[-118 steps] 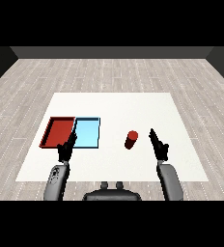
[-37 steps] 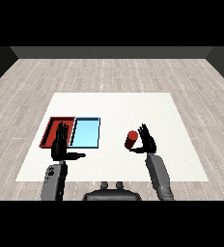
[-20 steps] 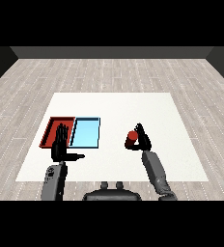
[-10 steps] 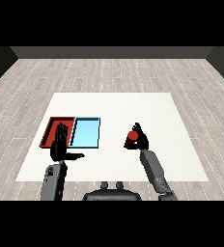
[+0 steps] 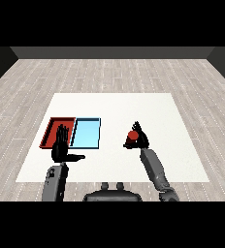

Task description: Pick the red can and put it in the red box

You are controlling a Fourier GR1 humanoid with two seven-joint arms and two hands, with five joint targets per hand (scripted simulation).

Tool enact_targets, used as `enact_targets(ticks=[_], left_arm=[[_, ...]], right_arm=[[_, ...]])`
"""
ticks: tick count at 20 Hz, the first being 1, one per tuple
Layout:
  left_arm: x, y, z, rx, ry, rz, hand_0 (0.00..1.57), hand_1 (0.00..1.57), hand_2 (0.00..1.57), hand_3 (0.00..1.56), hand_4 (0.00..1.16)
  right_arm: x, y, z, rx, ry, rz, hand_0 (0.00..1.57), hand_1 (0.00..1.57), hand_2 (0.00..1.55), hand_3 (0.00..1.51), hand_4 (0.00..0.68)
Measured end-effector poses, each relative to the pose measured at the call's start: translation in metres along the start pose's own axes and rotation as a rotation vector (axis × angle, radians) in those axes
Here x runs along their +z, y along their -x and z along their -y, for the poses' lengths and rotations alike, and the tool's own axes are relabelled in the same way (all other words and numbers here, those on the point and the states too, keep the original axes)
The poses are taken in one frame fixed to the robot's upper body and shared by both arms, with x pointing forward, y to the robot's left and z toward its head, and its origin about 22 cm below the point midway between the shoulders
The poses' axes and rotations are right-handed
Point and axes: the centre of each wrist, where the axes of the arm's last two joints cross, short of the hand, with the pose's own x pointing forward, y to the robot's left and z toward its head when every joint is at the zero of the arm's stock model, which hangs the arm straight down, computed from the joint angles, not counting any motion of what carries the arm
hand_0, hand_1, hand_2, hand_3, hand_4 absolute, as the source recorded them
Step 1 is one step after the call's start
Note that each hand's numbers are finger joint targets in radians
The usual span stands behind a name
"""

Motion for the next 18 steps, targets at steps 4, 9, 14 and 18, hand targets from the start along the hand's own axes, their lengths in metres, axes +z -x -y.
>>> enact_targets(ticks=[4,9,14,18], left_arm=[[-0.003,0.0,-0.005,0.004,-0.003,-0.002,0.0,0.0,0.0,0.0,0.0],[-0.005,0.002,-0.003,0.005,0.001,-0.001,0.0,0.0,0.0,0.0,0.0],[-0.005,0.002,-0.01,0.002,-0.002,0.003,0.0,0.0,0.0,0.0,0.0],[-0.005,-0.002,-0.005,-0.001,-0.004,0.008,0.0,0.0,0.0,0.0,0.0]], right_arm=[[-0.006,-0.001,-0.009,0.004,0.008,-0.012,0.0,0.0,0.0,0.0,0.0],[-0.008,0.005,-0.015,0.016,0.02,-0.044,0.0,0.0,0.0,0.0,0.0],[-0.012,0.014,-0.02,0.072,0.066,-0.045,1.53,1.53,1.48,1.43,0.573],[-0.019,0.011,-0.018,0.149,0.093,-0.075,1.54,1.54,1.47,1.42,0.575]])
